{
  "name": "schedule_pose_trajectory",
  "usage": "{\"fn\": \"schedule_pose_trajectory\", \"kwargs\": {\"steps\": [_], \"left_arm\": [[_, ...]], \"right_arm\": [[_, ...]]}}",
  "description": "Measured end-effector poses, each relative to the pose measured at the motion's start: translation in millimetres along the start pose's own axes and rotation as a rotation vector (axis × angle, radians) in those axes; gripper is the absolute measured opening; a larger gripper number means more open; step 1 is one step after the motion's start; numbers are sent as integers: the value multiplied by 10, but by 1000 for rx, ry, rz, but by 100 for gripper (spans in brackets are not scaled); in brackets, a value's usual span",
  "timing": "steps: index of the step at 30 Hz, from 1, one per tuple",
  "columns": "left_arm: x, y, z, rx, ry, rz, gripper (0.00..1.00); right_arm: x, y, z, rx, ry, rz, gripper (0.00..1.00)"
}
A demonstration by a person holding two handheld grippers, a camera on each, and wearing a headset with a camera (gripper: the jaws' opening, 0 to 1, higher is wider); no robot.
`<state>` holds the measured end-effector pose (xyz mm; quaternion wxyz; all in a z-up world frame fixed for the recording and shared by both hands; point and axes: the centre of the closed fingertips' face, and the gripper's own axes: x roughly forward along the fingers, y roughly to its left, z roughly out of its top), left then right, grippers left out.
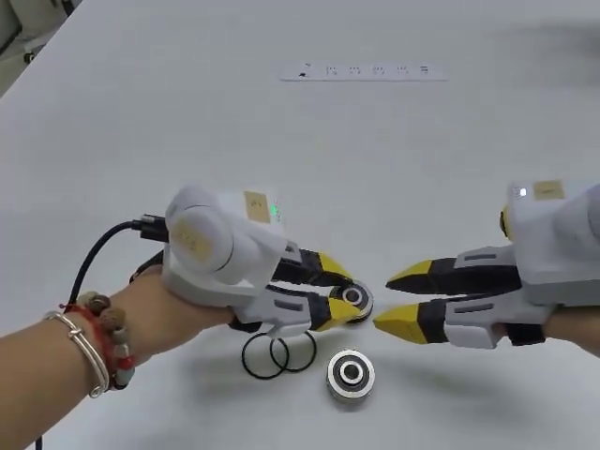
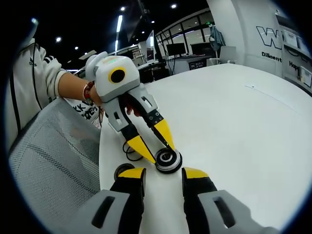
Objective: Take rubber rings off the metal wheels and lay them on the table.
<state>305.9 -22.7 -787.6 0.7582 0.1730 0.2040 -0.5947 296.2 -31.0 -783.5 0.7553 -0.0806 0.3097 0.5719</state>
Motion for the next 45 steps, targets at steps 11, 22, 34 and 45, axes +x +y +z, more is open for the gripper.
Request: {"fn": "schedule_pose_trajectory", "kwargs": {"steps": [11, 22, 34, 45], "left_arm": [[28, 31, -19, -7, -1, 8, 15], [35, 23, -37, 12, 1, 5, 14], [24, 30, -36, 11, -6, 3, 14], [10, 26, -38, 10, -13, -4, 14]], "right_arm": [[71, -35, -17, -12, 12, 3, 24], [167, -98, -91, -77, 47, -19, 24], [278, -95, -58, -137, 34, -13, 24], [257, -86, -61, -197, 43, -21, 21]]}}
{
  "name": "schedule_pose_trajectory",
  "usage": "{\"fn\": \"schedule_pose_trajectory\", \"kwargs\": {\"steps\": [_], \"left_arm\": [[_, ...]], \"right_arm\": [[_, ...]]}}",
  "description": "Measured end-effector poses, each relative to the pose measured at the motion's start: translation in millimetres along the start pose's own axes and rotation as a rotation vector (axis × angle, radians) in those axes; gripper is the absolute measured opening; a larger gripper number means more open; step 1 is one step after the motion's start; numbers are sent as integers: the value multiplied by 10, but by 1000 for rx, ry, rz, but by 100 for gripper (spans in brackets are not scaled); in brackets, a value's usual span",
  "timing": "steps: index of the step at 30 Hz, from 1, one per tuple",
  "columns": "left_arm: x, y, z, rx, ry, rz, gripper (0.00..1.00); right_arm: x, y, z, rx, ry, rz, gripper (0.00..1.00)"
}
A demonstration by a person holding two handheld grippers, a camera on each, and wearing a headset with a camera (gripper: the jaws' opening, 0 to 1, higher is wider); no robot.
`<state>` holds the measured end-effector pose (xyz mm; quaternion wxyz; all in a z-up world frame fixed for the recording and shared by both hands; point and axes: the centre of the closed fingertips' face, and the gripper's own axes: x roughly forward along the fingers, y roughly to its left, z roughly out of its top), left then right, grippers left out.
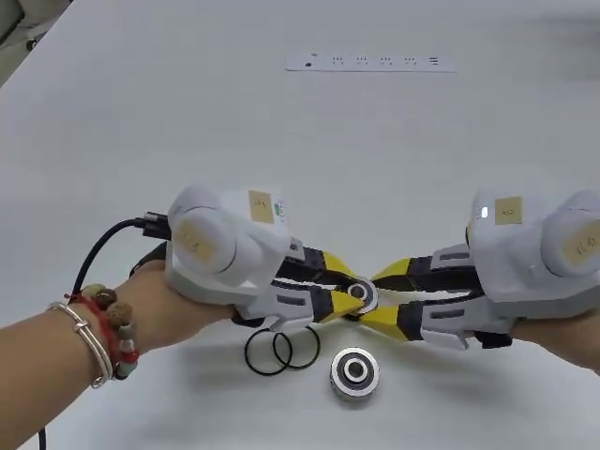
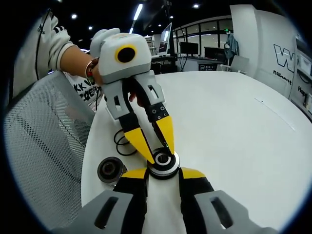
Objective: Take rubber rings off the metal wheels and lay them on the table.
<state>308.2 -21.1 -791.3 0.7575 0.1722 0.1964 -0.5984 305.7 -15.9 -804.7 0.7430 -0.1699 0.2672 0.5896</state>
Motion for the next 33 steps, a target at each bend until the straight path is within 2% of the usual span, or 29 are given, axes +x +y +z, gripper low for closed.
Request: {"fn": "schedule_pose_trajectory", "kwargs": {"steps": [7, 9, 11, 19, 22, 33], "left_arm": [[-9, -6, -1, -5, -8, -4, 14], [-10, -7, -1, -4, -8, -4, 14], [-11, -7, 0, -5, -9, -4, 14], [-12, -4, 1, -6, -8, -1, 14], [-11, -3, 2, -6, -7, 2, 14], [-12, 1, -1, 6, 3, 13, 14]], "right_arm": [[-17, -1, -26, 6, 13, -5, 19], [-32, -10, -83, 8, 37, -8, 12], [-61, -26, -86, 38, 22, -5, 10], [-50, -18, -79, 2, 44, -12, 7], [-54, -64, -88, 17, 49, -29, 2], [-50, -89, -93, 30, 77, -77, 0]]}}
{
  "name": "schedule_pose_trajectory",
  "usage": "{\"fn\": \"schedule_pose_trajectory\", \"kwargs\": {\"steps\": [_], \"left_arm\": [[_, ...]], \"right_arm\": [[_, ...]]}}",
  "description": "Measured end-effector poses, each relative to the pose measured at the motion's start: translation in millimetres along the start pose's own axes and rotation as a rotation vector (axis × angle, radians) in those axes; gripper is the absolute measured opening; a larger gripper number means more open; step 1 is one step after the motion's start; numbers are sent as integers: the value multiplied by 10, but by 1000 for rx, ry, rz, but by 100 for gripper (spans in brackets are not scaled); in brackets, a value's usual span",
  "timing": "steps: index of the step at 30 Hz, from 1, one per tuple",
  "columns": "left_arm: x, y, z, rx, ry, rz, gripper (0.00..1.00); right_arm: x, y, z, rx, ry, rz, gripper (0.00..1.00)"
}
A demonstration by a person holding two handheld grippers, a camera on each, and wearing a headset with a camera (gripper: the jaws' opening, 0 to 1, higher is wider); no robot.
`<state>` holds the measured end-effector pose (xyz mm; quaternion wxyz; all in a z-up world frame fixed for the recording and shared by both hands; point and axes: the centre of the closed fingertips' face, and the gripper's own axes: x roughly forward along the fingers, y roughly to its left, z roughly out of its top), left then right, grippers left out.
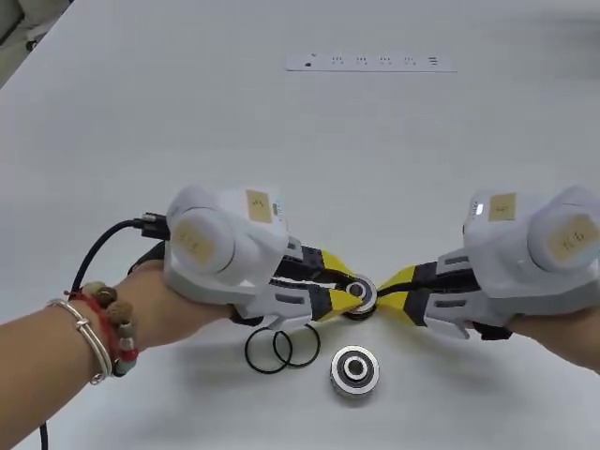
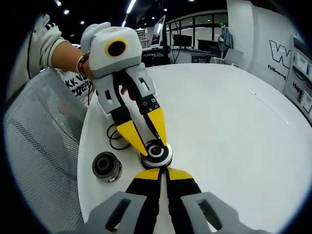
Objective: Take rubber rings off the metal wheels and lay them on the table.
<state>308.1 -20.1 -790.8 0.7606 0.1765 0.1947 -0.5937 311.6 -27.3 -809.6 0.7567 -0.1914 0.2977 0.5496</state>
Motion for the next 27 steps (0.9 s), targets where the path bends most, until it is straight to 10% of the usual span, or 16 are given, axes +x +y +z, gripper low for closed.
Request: {"fn": "schedule_pose_trajectory", "kwargs": {"steps": [22, 27], "left_arm": [[-6, 11, -6, 9, 5, 18, 13], [-8, 13, -7, 9, 5, 20, 13]], "right_arm": [[-22, -77, 25, 75, -8, -65, 0], [-41, -93, 53, 189, -35, -56, 0]]}}
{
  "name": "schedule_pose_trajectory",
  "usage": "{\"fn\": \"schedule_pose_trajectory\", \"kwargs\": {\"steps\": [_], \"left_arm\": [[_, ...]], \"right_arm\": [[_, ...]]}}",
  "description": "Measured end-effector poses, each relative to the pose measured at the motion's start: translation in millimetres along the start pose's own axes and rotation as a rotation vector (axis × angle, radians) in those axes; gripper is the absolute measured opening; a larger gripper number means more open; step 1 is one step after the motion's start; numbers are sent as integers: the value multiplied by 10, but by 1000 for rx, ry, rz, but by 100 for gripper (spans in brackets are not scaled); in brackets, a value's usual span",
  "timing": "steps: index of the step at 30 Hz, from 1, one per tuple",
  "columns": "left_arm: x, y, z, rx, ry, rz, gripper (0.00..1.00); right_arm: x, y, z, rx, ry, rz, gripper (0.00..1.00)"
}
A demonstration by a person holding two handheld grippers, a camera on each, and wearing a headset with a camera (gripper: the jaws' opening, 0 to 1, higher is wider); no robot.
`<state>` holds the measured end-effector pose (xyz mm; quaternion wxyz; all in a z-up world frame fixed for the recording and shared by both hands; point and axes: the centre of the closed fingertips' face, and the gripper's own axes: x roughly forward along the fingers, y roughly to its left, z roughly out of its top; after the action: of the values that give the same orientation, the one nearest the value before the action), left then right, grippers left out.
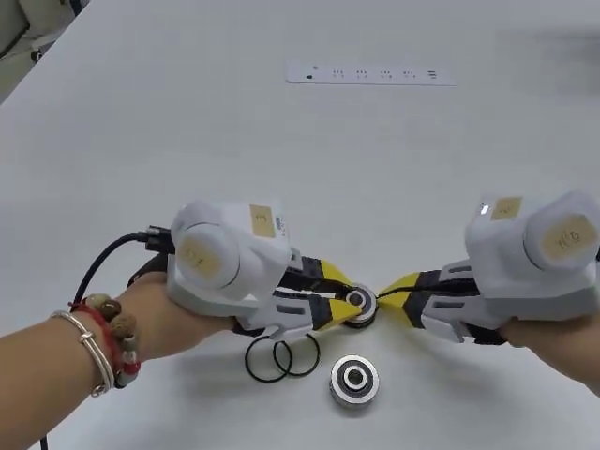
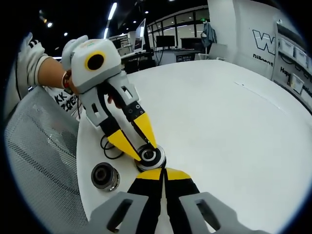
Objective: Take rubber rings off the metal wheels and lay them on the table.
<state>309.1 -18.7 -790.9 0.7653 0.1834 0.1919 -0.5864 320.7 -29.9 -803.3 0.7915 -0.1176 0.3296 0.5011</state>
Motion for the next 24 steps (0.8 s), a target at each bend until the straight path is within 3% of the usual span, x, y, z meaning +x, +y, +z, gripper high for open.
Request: {"fn": "schedule_pose_trajectory", "kwargs": {"steps": [9, 12, 14, 24], "left_arm": [[-3, 1, -6, -3, -5, 4, 13], [-3, 1, -7, -7, -6, 5, 13], [-2, 1, -7, -6, -6, 5, 13], [-1, 0, -8, -4, -9, 5, 13]], "right_arm": [[-36, -6, 60, 264, -61, 50, 0], [-39, -8, 49, 274, -62, 56, 0], [-41, 12, 59, 323, -70, 65, 0], [-45, 79, 99, 333, -68, 87, 0]]}}
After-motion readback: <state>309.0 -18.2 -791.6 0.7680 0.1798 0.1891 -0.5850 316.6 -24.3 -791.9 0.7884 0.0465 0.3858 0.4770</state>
